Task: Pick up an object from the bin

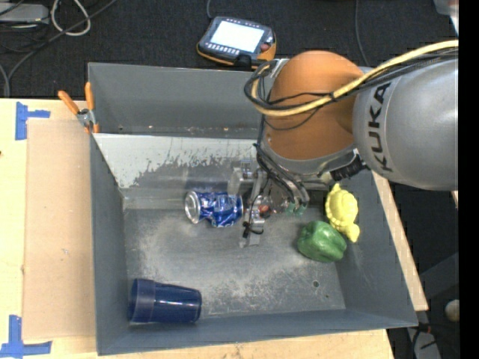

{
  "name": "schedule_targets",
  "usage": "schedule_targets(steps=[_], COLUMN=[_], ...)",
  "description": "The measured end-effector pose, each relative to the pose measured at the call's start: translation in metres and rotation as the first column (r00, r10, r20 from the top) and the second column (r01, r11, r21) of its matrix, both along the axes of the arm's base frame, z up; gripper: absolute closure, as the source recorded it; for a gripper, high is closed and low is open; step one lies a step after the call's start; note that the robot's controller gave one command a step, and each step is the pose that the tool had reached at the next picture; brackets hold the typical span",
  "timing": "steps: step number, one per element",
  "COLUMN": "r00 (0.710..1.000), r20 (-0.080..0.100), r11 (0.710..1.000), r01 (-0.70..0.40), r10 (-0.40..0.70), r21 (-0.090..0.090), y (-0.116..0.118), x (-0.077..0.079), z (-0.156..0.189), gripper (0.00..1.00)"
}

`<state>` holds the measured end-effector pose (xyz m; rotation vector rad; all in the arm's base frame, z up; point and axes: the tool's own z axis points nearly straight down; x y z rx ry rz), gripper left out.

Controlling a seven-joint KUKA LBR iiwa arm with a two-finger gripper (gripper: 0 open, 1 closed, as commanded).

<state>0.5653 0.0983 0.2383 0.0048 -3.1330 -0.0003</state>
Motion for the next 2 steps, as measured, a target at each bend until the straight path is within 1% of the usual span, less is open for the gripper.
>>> schedule_targets(steps=[1,2], r00=[1.000,0.989], r20=[0.007,0.009], r11=[1.000,0.989], r01=[0.004,0.148], r10=[-0.004,-0.148], r21=[0.000,0.001], y=[-0.001,-0.004], x=[0.002,0.037], z=[0.004,-0.101], gripper=[0.00,0.00])
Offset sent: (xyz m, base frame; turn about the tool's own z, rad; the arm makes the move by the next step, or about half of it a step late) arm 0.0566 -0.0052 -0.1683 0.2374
